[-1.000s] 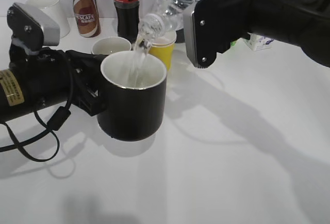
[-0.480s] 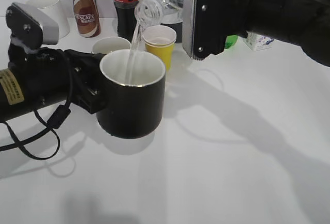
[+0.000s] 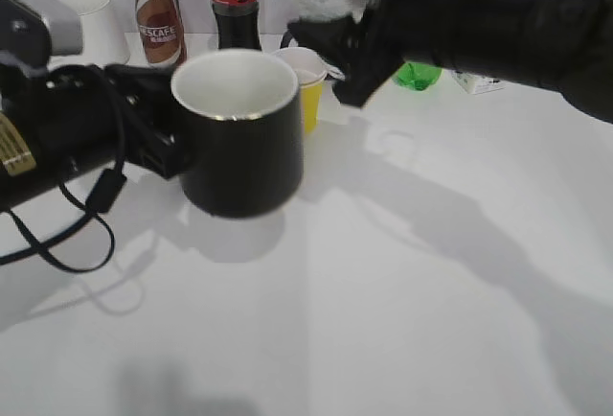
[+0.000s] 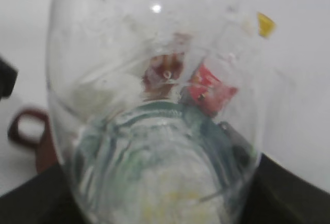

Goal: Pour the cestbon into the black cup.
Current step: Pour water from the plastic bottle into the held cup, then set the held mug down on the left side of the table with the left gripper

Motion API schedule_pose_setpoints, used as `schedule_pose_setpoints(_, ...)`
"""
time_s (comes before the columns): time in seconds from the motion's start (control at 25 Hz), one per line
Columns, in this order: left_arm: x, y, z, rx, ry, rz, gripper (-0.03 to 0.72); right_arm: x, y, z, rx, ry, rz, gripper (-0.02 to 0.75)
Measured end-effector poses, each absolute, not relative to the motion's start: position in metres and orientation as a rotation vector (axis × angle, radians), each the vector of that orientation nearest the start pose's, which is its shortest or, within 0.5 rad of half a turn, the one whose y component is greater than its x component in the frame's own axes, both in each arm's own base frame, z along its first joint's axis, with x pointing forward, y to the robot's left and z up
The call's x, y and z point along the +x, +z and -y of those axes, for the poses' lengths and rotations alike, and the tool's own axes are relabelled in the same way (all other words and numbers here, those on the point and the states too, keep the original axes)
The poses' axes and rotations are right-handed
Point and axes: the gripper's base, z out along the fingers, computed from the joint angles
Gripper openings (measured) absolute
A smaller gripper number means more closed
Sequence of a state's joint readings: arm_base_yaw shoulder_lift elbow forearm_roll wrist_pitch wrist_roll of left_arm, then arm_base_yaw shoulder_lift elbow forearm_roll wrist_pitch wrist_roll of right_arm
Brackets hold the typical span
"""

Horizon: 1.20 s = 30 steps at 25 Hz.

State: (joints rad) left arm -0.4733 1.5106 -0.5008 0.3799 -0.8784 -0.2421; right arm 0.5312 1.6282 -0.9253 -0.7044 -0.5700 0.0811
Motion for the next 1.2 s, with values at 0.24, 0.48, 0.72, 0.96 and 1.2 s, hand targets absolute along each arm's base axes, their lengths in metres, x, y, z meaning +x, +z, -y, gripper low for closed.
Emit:
schedule_pose_setpoints(0.24, 0.255, 0.223, 0.115, 0.378, -0.464, -1.521, 0.046, 0.304, 0.266, -0.195, -0.667, 0.464, -1.572, 0.452)
schedule_pose_setpoints(0.48, 0.287, 0.238, 0.061, 0.187, -0.288, -1.503, 0.046, 0.317, 0.257, -0.172, -0.563, 0.4, -1.712, 0.452)
schedule_pose_setpoints(0.72, 0.321, 0.231, 0.015, 0.059, -0.159, -1.53, 0.046, 0.327, 0.255, -0.152, -0.468, 0.374, -1.755, 0.452)
schedule_pose_setpoints(0.96, 0.34, 0.175, -0.002, 0.032, -0.127, -1.601, 0.046, 0.325, 0.25, -0.149, -0.436, 0.381, -1.794, 0.452)
schedule_pose_setpoints(1.2, 0.345, 0.133, 0.0, 0.057, -0.144, -1.673, 0.046, 0.323, 0.245, -0.148, -0.423, 0.385, -1.817, 0.452)
